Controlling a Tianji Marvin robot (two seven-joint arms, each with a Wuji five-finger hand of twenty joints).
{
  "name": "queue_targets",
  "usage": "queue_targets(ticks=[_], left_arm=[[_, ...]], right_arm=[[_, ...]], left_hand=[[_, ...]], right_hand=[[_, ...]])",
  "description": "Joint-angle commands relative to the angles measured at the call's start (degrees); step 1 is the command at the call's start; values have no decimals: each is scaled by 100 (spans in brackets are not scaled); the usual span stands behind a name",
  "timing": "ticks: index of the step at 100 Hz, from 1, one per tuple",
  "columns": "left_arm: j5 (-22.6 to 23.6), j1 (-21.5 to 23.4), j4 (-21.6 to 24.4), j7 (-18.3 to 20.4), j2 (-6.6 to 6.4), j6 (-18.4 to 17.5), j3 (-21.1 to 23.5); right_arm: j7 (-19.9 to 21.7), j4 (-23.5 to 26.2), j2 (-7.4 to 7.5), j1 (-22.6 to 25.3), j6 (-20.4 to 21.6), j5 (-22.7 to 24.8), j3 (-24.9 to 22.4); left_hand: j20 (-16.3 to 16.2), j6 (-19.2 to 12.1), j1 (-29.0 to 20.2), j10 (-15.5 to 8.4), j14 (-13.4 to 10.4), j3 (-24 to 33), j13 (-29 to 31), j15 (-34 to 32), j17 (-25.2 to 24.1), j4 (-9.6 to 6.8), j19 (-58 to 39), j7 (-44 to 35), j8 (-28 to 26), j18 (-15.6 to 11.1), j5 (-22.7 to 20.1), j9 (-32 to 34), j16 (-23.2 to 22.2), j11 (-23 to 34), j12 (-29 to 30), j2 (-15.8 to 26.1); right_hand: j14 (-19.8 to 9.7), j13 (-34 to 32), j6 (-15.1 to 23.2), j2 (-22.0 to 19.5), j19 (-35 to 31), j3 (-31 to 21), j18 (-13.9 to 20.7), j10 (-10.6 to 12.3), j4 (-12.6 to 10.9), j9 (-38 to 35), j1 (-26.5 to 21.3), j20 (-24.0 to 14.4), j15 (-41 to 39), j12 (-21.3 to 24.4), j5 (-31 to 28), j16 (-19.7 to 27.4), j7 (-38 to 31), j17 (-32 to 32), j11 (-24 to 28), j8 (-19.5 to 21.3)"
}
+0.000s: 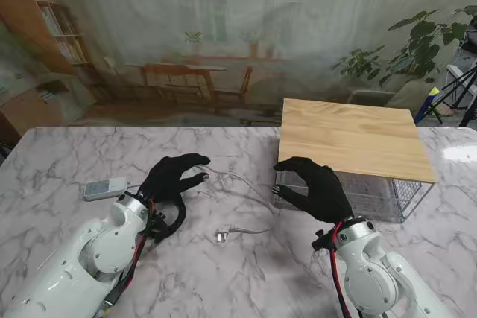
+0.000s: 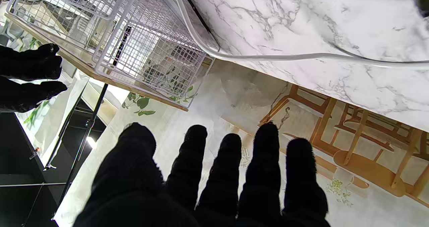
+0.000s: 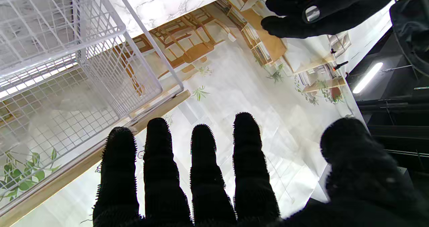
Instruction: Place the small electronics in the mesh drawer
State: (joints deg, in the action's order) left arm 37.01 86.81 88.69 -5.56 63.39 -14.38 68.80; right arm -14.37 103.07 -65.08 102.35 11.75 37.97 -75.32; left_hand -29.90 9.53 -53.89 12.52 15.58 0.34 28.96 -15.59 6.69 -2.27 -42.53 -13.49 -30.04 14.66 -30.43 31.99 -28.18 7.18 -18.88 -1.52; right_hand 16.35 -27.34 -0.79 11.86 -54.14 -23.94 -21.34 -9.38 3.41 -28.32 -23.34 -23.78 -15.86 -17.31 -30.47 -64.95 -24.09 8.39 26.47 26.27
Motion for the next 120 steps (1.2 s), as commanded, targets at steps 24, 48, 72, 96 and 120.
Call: queue_targets(ticks=[24, 48, 72, 96, 120], left_arm=[[-3, 40, 26, 75, 9, -43, 39], [-20, 48, -3, 42, 17, -64, 92], [-38, 42, -48, -50, 35, -98, 166], [17, 38, -50, -50, 29, -56, 158], [107, -2, -67, -21, 14, 46, 69]], right_arm=[[14, 9, -9, 16, -29, 8, 30], [-36, 114, -4, 113, -114, 125, 16], [261, 368, 124, 489, -110, 738, -233], [323, 655, 229, 1087, -60, 1616, -651], [341, 360, 286, 1163, 27, 1917, -785]], left_hand=[[-65, -42, 67, -90, -55, -156, -18, -27, -77, 150, 125, 45, -6, 82, -33, -64, -29, 34, -55, 253], [-64, -36, 70, -79, -50, -155, -16, -27, -77, 150, 127, 40, -9, 88, -39, -59, -28, 37, -56, 247], [-66, -38, 66, -81, -44, -154, -20, -29, -81, 149, 126, 42, -8, 84, -37, -61, -31, 37, -57, 253], [-66, -38, 67, -83, -48, -155, -18, -26, -79, 149, 130, 41, -8, 78, -41, -60, -29, 33, -56, 252], [-68, -45, 61, -88, -53, -151, -17, -25, -80, 148, 133, 41, -9, 91, -38, -61, -29, 32, -56, 258]], right_hand=[[-114, 74, 115, -189, 75, 64, 2, 65, -114, -63, -132, -83, 331, -18, -45, -24, -22, -44, -110, 78], [-114, 63, 109, -196, 72, 61, 0, 58, -115, -75, -137, -85, 328, -25, -60, -24, -32, -43, -93, 84], [-63, -80, 106, -227, 20, 45, -19, 47, -122, -128, -147, -96, 272, -66, -121, -47, -88, 40, 0, 109], [-93, -1122, 109, -143, -772, -274, 71, 55, -109, -782, -59, -325, -66, -1476, -1028, -374, -1152, 433, 1591, 718], [-172, 240, 120, -94, -130, -394, 418, -20, -87, -176, 13, 182, 411, -416, -704, -22, -573, -36, 116, 434]])
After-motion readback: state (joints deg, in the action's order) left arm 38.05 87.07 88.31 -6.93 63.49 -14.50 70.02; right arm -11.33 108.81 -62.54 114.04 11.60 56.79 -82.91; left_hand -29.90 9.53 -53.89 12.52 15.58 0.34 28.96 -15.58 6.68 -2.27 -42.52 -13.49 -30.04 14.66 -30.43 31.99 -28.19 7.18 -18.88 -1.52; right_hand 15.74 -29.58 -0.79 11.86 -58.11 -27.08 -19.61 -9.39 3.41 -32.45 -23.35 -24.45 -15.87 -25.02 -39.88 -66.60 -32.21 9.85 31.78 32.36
